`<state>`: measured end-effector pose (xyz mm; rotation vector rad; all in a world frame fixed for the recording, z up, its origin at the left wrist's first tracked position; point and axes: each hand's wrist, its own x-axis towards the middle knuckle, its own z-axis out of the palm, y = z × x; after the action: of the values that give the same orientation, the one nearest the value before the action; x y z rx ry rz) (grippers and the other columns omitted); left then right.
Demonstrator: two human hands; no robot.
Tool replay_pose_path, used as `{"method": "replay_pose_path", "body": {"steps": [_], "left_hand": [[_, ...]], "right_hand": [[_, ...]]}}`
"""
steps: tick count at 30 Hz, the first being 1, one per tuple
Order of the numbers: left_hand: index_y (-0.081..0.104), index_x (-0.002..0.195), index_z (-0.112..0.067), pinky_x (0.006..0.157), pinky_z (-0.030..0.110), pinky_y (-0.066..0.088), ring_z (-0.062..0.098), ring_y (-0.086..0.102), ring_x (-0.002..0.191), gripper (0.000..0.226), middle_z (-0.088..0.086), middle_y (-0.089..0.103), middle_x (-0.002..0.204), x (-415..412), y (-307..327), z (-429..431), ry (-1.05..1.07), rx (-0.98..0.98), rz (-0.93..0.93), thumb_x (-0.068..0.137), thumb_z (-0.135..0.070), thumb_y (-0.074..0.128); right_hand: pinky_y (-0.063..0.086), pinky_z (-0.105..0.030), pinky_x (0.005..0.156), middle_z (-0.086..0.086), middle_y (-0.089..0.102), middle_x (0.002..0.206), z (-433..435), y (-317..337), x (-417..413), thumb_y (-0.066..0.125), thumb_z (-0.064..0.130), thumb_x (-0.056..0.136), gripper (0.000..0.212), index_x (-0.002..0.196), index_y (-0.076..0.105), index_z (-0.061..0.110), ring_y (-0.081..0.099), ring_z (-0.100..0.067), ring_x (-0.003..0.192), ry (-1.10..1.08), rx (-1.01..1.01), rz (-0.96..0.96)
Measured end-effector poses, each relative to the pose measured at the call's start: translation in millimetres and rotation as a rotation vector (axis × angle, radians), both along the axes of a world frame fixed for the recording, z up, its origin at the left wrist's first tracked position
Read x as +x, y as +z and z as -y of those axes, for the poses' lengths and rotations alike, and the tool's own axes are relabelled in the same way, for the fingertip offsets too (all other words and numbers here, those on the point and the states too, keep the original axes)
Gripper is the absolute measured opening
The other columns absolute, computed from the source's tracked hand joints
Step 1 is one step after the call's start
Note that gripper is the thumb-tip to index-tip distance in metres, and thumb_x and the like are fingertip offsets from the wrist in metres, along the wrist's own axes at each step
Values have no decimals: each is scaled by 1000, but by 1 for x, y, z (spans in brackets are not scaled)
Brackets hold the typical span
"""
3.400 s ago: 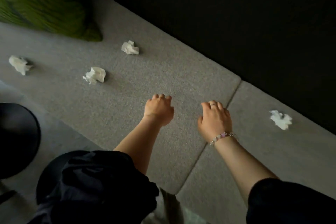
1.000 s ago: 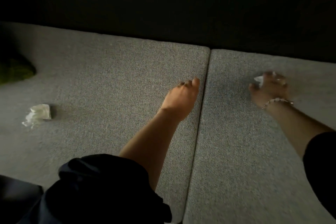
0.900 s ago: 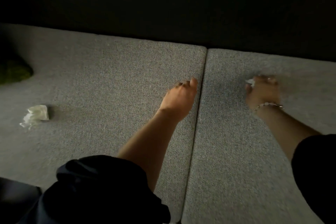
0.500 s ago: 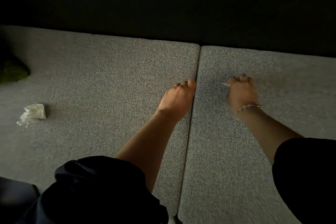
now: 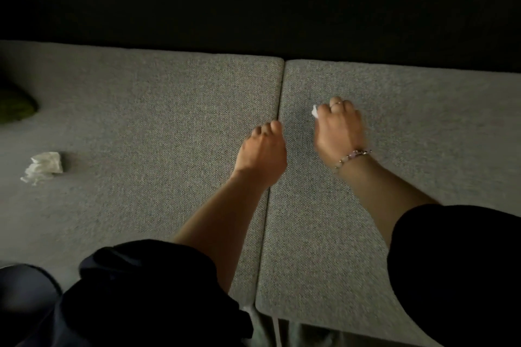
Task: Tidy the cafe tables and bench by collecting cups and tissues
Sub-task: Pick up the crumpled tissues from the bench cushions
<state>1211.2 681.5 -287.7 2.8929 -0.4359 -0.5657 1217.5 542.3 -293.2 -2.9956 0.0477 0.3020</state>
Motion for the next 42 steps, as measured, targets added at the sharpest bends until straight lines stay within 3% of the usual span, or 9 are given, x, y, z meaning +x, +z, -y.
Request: {"method": "replay_pose_path", "body": {"steps": [7, 13, 22, 33, 42], "left_hand": [[36, 122, -3, 92, 33, 43, 25, 49, 111, 25, 13, 48, 121, -4, 47, -5, -3, 120, -2, 99, -13, 36], [35, 125, -2, 95, 32, 44, 25, 47, 112, 33, 14, 45, 123, -9, 111, -9, 44, 152, 2, 92, -1, 34], [33, 131, -2, 100, 32, 41, 26, 45, 121, 39, 14, 43, 132, -37, 213, -30, 48, 174, 102, 92, -1, 42], [31, 135, -3, 102, 33, 43, 26, 44, 124, 50, 15, 41, 136, -155, 317, -69, 43, 142, 185, 91, -2, 52], [35, 130, -2, 101, 35, 44, 27, 46, 123, 41, 16, 43, 133, -260, 380, -105, 8, 85, 251, 92, -2, 50]], "right_hand": [[39, -36, 95, -14, 48, 127, -16, 47, -8, 36, 9, 93, 34, 122, 52, 3, 44, -26, 116, 46, 42, -17], [36, -35, 100, -14, 40, 136, -36, 111, -20, 37, 13, 92, 38, 128, 47, 5, 39, -26, 123, 55, 42, -83], [34, -33, 101, -11, 42, 135, -55, 216, -54, 40, 12, 90, 40, 130, 46, 9, 38, -24, 124, 50, 51, 22], [36, -31, 96, -7, 49, 126, -100, 323, -185, 42, 9, 89, 36, 124, 51, 12, 43, -22, 119, 11, 42, 200], [37, -31, 96, -8, 51, 128, -143, 383, -295, 43, 12, 92, 34, 125, 52, 9, 42, -21, 122, -20, 24, 270]]}}
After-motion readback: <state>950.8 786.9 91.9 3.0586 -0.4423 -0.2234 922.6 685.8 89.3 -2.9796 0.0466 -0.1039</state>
